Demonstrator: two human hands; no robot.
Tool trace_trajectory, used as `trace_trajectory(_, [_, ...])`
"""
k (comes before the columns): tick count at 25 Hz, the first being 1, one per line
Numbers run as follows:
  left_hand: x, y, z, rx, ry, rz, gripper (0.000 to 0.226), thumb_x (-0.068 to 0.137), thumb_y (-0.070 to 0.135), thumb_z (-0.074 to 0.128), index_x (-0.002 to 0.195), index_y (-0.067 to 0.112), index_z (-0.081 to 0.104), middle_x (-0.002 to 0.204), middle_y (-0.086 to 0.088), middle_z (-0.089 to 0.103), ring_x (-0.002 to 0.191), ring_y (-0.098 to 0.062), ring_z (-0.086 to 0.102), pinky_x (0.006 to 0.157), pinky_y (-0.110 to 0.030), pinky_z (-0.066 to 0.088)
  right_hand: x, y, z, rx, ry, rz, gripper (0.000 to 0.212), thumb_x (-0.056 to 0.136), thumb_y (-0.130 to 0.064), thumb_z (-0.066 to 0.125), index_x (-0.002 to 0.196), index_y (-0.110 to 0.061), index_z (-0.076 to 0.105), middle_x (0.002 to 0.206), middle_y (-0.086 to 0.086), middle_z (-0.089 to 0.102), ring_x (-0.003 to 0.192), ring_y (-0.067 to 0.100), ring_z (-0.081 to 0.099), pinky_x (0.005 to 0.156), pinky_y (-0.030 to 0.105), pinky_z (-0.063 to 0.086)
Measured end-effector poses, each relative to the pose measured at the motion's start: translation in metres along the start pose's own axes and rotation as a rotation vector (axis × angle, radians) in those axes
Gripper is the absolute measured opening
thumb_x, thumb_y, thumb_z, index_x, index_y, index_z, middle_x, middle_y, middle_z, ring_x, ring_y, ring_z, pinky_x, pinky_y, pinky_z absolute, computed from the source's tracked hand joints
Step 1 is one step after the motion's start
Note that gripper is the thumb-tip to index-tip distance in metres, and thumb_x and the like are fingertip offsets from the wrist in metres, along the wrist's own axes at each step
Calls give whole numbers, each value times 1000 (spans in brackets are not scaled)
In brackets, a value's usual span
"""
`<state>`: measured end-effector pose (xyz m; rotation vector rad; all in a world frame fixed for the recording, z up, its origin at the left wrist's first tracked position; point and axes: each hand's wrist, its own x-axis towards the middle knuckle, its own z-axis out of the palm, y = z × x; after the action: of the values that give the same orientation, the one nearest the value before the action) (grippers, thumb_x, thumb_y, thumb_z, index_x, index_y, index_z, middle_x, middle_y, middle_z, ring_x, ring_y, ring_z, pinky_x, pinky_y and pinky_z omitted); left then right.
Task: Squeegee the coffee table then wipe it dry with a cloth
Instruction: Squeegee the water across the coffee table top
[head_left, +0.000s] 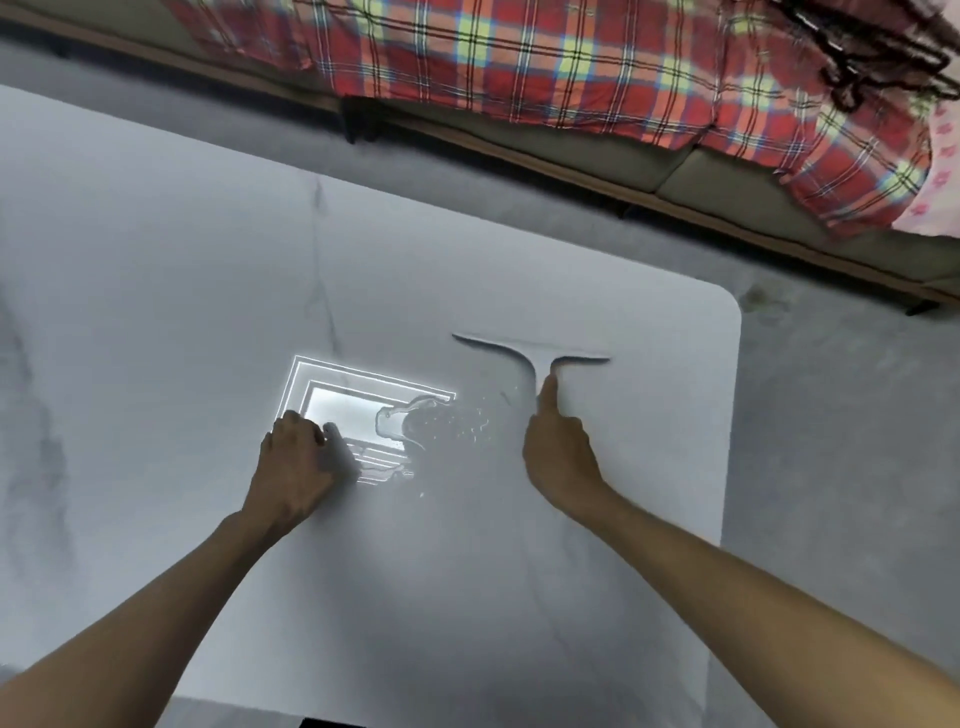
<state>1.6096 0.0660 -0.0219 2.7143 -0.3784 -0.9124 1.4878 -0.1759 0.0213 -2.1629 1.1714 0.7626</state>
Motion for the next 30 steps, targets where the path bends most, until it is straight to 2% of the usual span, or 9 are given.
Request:
trace_trajectory(6, [-31, -56, 36, 98, -42, -16, 29, 71, -1, 57, 100, -5, 55, 103, -24, 47, 94, -40, 48, 82, -43, 40, -55, 3, 15, -162, -190, -148, 72, 98, -13, 36, 153, -30, -7, 101, 12, 59, 85, 26, 57, 71, 31, 44])
trace_trajectory(9, [-39, -63, 37, 81, -58, 30, 34, 69, -2, 60, 103, -8, 55, 106, -25, 48, 99, -42, 47, 85, -45, 41, -30, -9, -8, -75, -80, -185, 60, 100, -23, 33, 153, -30, 5, 109, 17, 59, 93, 34, 60, 76, 37, 50])
trace_trajectory(12, [-48, -76, 35, 43, -1, -11, 33, 70, -6, 56, 103, -7, 54, 104, -24, 49, 98, -41, 47, 89, -48, 41, 31, -60, -26, 102, 80, -111, 54, 98, -18, 30, 150, -26, 16, 113, 22, 57, 85, 37, 60, 58, 37, 48])
trace_trajectory(15, [-60, -95, 35, 22, 29, -47, 36, 68, -5, 55, 104, -4, 52, 107, -21, 45, 97, -38, 45, 90, -45, 40, 59, -109, -12, 127, 99, -109, 57, 95, -12, 27, 150, -22, 16, 117, 24, 55, 83, 36, 58, 49, 32, 40])
trace_trajectory(18, [-68, -112, 40, -7, -7, -38, 37, 70, -3, 55, 106, -1, 49, 111, -19, 43, 103, -38, 42, 92, -41, 38, 32, -116, 37, -7, 77, -276, 58, 97, -18, 30, 152, -25, 9, 117, 19, 57, 91, 38, 57, 63, 38, 45])
trace_trajectory(20, [-70, -123, 44, -35, -39, -26, 38, 68, -1, 55, 106, 2, 48, 116, -20, 41, 108, -39, 41, 91, -38, 36, 2, -102, 69, -139, 54, -396, 57, 100, -23, 31, 151, -29, 8, 116, 15, 60, 96, 40, 57, 75, 41, 47])
trace_trajectory(23, [-76, -130, 46, -57, -74, 9, 37, 68, 0, 56, 104, 4, 47, 115, -17, 40, 107, -36, 40, 84, -33, 31, -37, -62, 82, -320, 85, -468, 55, 101, -23, 30, 152, -35, 12, 100, 10, 67, 84, 35, 60, 70, 37, 44])
trace_trajectory(26, [-85, -128, 47, -77, -112, 40, 35, 68, 1, 57, 100, 9, 44, 110, -11, 37, 100, -31, 41, 78, -31, 26, -49, -10, 69, -405, 93, -428, 55, 102, -25, 26, 150, -48, 11, 104, 2, 68, 84, 28, 61, 73, 37, 48])
trace_trajectory(30, [-96, -122, 59, -99, -224, 40, 34, 66, 7, 57, 93, 15, 37, 114, -11, 35, 107, -31, 37, 82, -31, 27, -65, 62, 52, -430, 88, -324, 61, 99, -23, 27, 144, -58, 6, 112, -6, 67, 85, 24, 61, 74, 38, 50])
